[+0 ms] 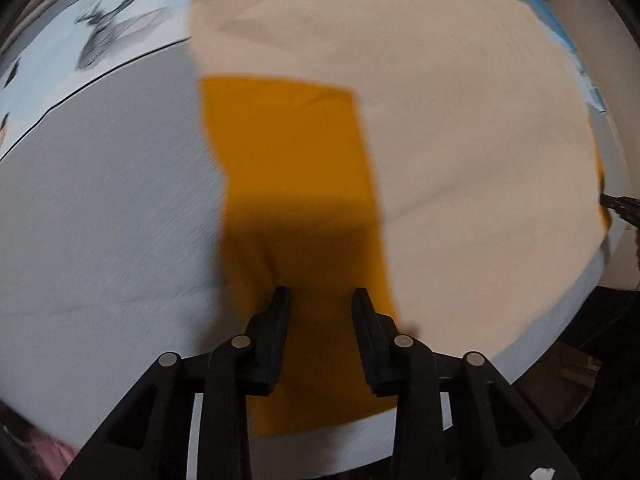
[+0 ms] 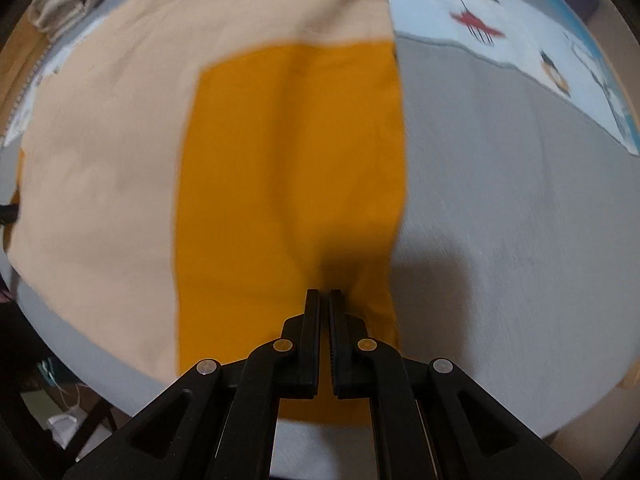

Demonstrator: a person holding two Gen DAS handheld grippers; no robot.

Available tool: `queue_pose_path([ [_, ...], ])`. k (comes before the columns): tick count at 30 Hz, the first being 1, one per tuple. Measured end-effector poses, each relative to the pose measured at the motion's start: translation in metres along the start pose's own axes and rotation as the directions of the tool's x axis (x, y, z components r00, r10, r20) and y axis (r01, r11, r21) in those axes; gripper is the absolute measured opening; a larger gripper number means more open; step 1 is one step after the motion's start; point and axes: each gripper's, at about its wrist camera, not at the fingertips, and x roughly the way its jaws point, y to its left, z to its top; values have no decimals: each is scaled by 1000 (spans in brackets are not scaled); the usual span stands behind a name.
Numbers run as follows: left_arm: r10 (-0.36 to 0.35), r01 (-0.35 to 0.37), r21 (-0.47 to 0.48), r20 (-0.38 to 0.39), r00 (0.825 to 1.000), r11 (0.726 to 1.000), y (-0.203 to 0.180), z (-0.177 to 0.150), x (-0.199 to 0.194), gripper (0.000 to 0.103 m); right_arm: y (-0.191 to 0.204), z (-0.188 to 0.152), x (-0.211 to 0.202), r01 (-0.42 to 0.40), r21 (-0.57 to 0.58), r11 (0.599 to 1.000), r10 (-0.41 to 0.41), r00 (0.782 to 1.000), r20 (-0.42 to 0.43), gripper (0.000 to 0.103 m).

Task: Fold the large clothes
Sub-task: 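Fold the jacket over once more with both tools, then open both tools and withdraw them from the folded jacket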

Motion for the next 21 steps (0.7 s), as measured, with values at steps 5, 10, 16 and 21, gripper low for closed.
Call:
queue_pose_path([
  [5, 136, -136, -9, -15, 991, 991, -3, -13, -5, 31, 3, -9, 0, 98, -21, 995, -99, 994, -46, 5],
  [10, 233, -226, -58, 218, 948, 972, -30, -26, -59, 30, 20, -14, -52, 220, -30, 975, -212, 963, 163, 5],
  [16, 211, -136, -187, 476, 854, 973, -71, -61, -108, 30, 84, -26, -111, 8, 1, 1000, -8, 901, 433, 5],
  [21, 235, -134, -243, 457, 858, 961, -103, -88, -98, 30, 175, -41, -89, -84, -94, 992, 118, 884, 452, 5],
])
